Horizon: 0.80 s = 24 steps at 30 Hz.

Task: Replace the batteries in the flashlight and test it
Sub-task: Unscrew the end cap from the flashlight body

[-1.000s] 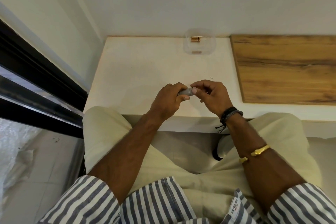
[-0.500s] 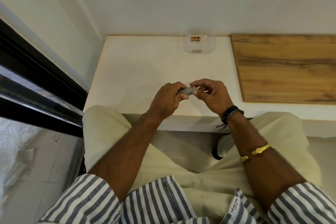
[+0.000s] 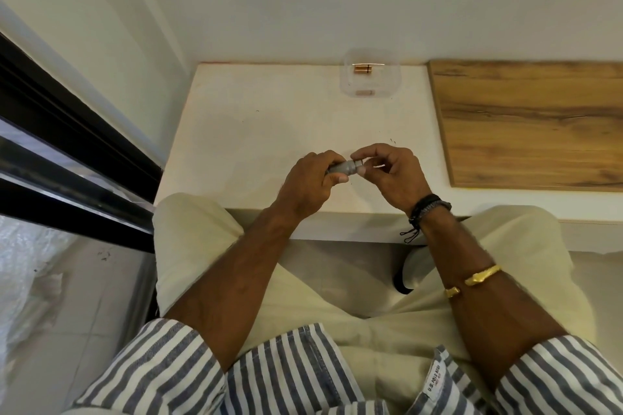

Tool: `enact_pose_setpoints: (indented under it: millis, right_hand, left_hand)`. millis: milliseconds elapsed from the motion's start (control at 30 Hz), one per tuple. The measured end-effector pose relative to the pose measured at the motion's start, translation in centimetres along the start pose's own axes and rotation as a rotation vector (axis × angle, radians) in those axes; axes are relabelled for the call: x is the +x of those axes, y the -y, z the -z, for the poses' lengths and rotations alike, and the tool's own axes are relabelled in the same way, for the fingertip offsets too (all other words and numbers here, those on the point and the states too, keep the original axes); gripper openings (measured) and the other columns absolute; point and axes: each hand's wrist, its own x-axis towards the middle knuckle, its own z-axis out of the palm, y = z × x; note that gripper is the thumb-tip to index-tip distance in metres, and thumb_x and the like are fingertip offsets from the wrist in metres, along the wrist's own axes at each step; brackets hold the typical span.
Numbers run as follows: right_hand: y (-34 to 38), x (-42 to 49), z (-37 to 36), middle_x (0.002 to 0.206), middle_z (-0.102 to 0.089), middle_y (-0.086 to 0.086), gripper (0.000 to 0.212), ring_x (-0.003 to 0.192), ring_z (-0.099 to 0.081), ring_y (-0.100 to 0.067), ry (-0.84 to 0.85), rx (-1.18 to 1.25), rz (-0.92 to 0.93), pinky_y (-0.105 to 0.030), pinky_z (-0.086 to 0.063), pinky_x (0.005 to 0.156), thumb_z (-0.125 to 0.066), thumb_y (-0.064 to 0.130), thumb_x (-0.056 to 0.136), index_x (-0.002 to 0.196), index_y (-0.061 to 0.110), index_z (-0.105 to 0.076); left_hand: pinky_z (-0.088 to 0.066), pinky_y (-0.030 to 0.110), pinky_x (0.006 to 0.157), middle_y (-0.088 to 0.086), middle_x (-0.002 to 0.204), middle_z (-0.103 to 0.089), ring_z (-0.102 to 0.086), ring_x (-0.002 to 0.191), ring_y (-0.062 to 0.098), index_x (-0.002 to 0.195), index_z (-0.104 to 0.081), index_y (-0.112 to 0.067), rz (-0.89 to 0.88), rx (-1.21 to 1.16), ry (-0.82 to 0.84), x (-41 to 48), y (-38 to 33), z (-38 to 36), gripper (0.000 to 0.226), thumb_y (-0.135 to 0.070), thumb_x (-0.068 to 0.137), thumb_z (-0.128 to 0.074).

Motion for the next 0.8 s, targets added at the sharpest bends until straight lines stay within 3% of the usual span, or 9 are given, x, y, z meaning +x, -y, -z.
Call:
enact_pose_setpoints:
  millis: [133,233,300,367,467,567,700,800]
  right_hand:
    - [0.11,-0.07,0.18,0.109,-0.073,0.0,0.035,0.103,-0.069,-0.018,0.03,0.052,0.012,-0.039,-0.061,0.086,-0.075,-0.001,0.084,0.112,0.018,-0.073]
    - [0.27,0.03,0.26,0.119,-0.069,0.004,0.042,0.101,-0.07,-0.014,0.031,0.097,-0.097,-0.031,-0.061,0.08,-0.079,0.027,0.086,0.125,0.032,-0.065]
    - [0.22,0.0,0.07,0.107,-0.072,0.005,0.03,0.089,-0.073,-0.013,0.018,0.062,-0.137,-0.027,-0.06,0.068,-0.071,0.041,0.091,0.118,0.029,-0.069]
    - [0.07,-0.05,-0.14,0.089,-0.074,0.004,0.018,0.074,-0.072,-0.008,0.009,0.014,-0.12,-0.024,-0.057,0.06,-0.067,0.034,0.095,0.106,0.022,-0.074]
    - [-0.1,-0.03,-0.05,0.085,-0.073,0.002,0.013,0.067,-0.068,-0.006,-0.006,-0.012,-0.077,-0.022,-0.056,0.063,-0.071,0.02,0.093,0.105,0.015,-0.076]
    - [0.09,-0.05,0.22,0.087,-0.073,0.004,0.016,0.072,-0.066,-0.011,-0.002,-0.013,-0.027,-0.025,-0.056,0.073,-0.076,0.011,0.088,0.104,0.014,-0.077]
    - [0.3,-0.19,0.35,0.102,-0.074,-0.006,0.025,0.097,-0.07,-0.022,0.02,0.005,0.023,-0.037,-0.06,0.088,-0.076,-0.003,0.084,0.105,0.009,-0.076]
    - [0.42,-0.19,0.45,0.111,-0.073,-0.004,0.04,0.103,-0.07,-0.02,0.036,0.039,0.007,-0.038,-0.061,0.089,-0.077,-0.005,0.081,0.116,0.013,-0.073]
  left_hand:
    - [-0.054,0.044,0.078,0.008,0.101,-0.071,-0.058,0.085,0.02,0.113,-0.064,-0.011,0.001,0.009,0.012,-0.06,0.13,-0.01,0.023,-0.026,0.095,-0.062]
    - [-0.054,0.042,0.079,0.006,0.102,-0.07,-0.058,0.088,0.02,0.114,-0.064,-0.013,0.001,0.002,0.008,-0.09,-0.05,-0.08,0.023,-0.027,0.095,-0.063]
    - [-0.053,0.042,0.08,0.006,0.102,-0.07,-0.058,0.088,0.019,0.114,-0.063,-0.013,-0.006,0.007,0.008,-0.14,-0.12,-0.08,0.024,-0.027,0.094,-0.062]
    - [-0.053,0.043,0.079,0.005,0.102,-0.07,-0.058,0.087,0.019,0.114,-0.063,-0.013,-0.014,0.018,0.022,-0.18,-0.14,-0.08,0.024,-0.027,0.094,-0.063]
    - [-0.052,0.044,0.079,0.005,0.101,-0.07,-0.058,0.087,0.02,0.113,-0.064,-0.013,-0.001,0.013,0.033,-0.15,-0.24,-0.07,0.023,-0.026,0.094,-0.063]
    - [-0.052,0.045,0.079,0.005,0.101,-0.071,-0.059,0.087,0.021,0.112,-0.064,-0.012,-0.002,0.004,0.024,-0.08,-0.33,0.02,0.022,-0.025,0.094,-0.063]
    - [-0.052,0.046,0.079,0.006,0.101,-0.071,-0.059,0.086,0.022,0.113,-0.064,-0.012,0.006,0.008,0.03,-0.11,-0.33,0.06,0.022,-0.025,0.096,-0.061]
    - [-0.052,0.047,0.078,0.006,0.1,-0.07,-0.058,0.085,0.021,0.114,-0.064,-0.013,0.016,0.017,0.04,-0.14,-0.46,0.09,0.021,-0.025,0.096,-0.06]
